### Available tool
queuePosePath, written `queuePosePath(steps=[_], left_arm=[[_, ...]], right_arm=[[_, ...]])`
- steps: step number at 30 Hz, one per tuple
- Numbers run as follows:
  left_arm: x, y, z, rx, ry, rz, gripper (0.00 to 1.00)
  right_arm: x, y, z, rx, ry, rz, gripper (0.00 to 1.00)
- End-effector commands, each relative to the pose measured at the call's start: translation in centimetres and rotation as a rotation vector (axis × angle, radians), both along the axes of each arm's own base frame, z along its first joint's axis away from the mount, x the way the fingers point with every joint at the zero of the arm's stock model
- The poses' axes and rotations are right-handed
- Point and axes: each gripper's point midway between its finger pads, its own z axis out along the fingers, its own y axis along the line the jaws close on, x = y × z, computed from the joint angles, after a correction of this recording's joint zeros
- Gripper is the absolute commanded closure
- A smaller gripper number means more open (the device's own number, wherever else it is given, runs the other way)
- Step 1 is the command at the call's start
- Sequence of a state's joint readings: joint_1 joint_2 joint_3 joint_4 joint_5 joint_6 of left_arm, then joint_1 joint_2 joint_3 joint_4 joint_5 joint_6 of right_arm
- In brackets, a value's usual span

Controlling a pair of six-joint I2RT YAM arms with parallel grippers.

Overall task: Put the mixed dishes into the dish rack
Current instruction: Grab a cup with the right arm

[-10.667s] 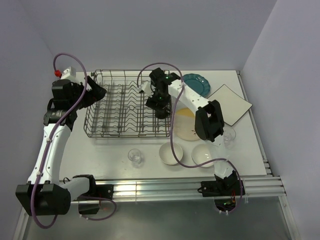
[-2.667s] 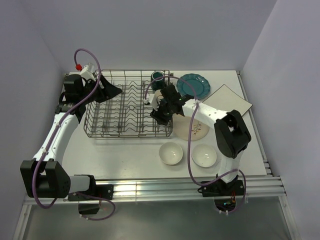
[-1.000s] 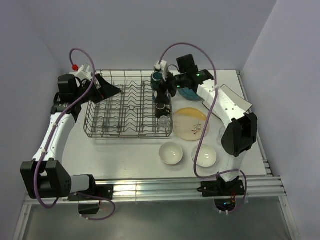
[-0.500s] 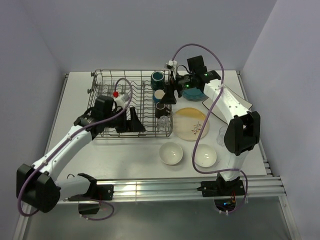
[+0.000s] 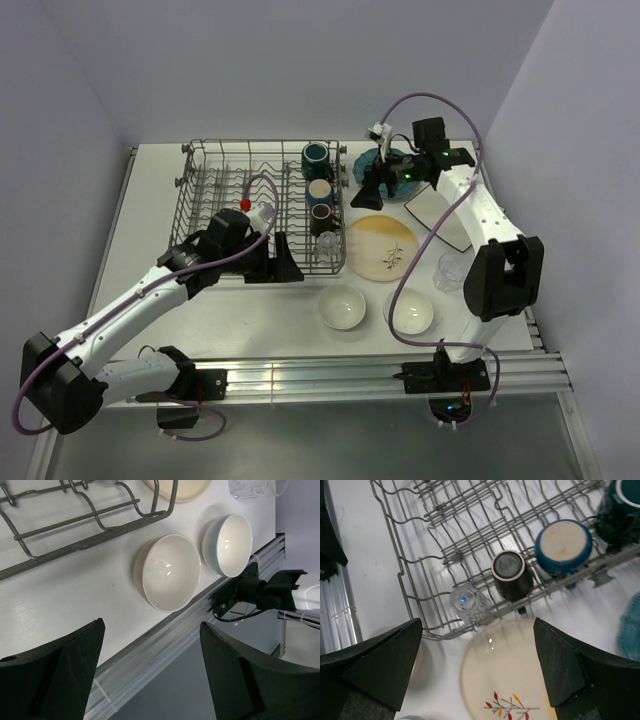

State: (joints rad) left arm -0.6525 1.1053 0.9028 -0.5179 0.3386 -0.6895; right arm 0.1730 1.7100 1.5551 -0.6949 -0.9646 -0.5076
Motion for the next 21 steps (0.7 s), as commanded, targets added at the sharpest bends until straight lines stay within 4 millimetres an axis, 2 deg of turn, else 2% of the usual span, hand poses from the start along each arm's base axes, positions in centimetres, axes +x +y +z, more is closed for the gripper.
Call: queuePosePath(steps=[1, 6, 7, 8, 10, 11, 13, 15, 16, 21], left_arm=[[1.1, -0.4, 0.5, -0.005, -0.049, 0.047, 0.16], [1.1, -0.3, 0.1, 0.028, -0.073, 0.045, 0.16], [1.2, -0.3, 0.1, 0.033, -0.077, 0.044, 0.16], [1.2, -0.3, -0.1, 0.038, -0.077, 0.042, 0.16], [1.3, -0.2, 0.0, 0.038, -0.091, 0.039, 0.16], [1.3, -0.3, 0.1, 0.035, -0.100, 0.037, 0.16], [1.5, 0.0, 0.2, 0.043, -0.121, 0.040, 0.16], [1.7, 0.3, 0.1, 0.058, -0.139, 0.047, 0.16], [1.9, 0.5, 0.2, 0.067, -0.151, 0.058, 0.16], [2.1, 0.5, 0.6, 0.061, -0.172, 0.057, 0.16]], right_arm=[[-0.5, -1.9, 1.8, -0.028, -0.086, -0.020, 0.00], [-1.2, -4.2, 1.6, -0.070, -0.105, -0.071, 0.00], [-1.5, -4.7, 2.1, -0.090, -0.138, -0.081, 0.00], [-1.8, -5.1, 1.4, -0.105, -0.132, -0.086, 0.00], [-2.3, -6.3, 1.7, -0.127, -0.170, -0.104, 0.00], [-2.9, -6.6, 1.0, -0.126, -0.157, -0.097, 0.00], [-3.3, -7.9, 1.3, -0.132, -0.190, -0.117, 0.00], [-3.7, -8.7, 0.5, -0.155, -0.171, -0.147, 0.00], [-3.6, -10.2, 0.6, -0.166, -0.165, -0.198, 0.00], [-4.6, -13.5, 0.9, -0.209, -0.117, -0.322, 0.00]])
